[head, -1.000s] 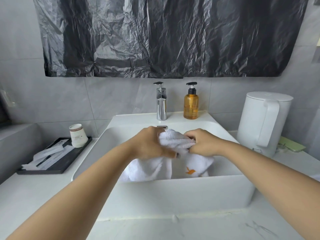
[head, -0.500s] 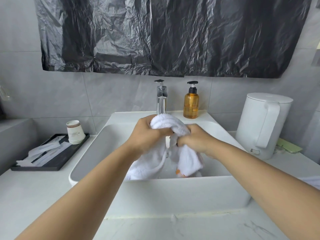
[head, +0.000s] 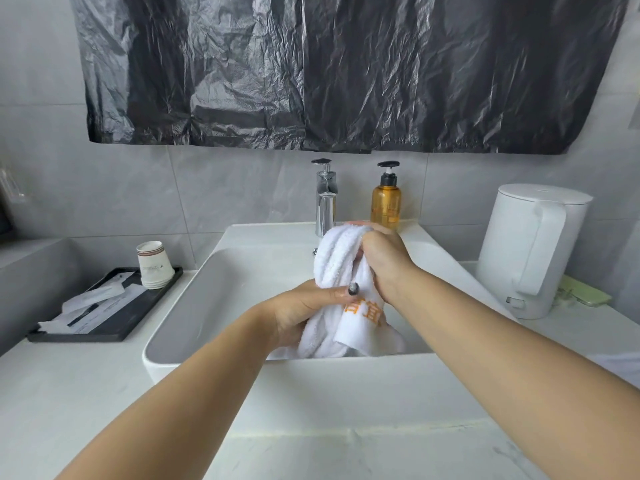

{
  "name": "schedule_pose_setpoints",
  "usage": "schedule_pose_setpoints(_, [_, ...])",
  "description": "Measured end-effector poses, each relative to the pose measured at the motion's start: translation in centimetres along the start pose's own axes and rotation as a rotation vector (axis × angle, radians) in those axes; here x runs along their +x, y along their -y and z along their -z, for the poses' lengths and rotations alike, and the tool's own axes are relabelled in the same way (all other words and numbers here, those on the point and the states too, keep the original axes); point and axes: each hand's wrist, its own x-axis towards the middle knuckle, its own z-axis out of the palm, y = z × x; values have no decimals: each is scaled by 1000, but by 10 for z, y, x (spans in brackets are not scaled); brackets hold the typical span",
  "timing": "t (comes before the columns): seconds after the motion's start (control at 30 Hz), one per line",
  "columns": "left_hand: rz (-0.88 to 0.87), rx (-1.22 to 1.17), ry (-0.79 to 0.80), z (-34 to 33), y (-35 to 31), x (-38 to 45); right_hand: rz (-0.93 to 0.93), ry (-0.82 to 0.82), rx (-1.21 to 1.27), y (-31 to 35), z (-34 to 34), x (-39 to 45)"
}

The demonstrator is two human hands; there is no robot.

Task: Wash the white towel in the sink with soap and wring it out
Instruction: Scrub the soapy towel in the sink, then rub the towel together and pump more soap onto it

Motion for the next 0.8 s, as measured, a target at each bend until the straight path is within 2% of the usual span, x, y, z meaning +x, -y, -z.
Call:
schedule_pose_setpoints(0.1, [-7,86,-39,-5,1,12,-43,32,-136,-3,5,12])
schedule_pose_setpoints(0.23, [-50,206,-173,2,0,25,-23,281,-351,2,27,17])
schedule_pose_setpoints(0.33, [-59,202,-209,15,-1,28,284,392,-570,2,56,6])
schedule_pose_setpoints(0.47, [-35,199,-103,16,-7,31,910,496,-1179,-9,80,1])
schedule_pose_setpoints(0.53, [-35,258,-67,12,-10,34,1140,530,-1386,-18,78,6])
schedule_pose_setpoints(0.6, [-18,370,9,3,-13,34,1207,558,-1498,-24,73,11])
schedule_pose_setpoints(0.67, [33,510,75,-6,-18,33,1214,564,-1490,-24,69,16])
schedule_pose_setpoints(0.8, [146,762,75,-13,-29,32,1274,514,-1471,-22,68,20])
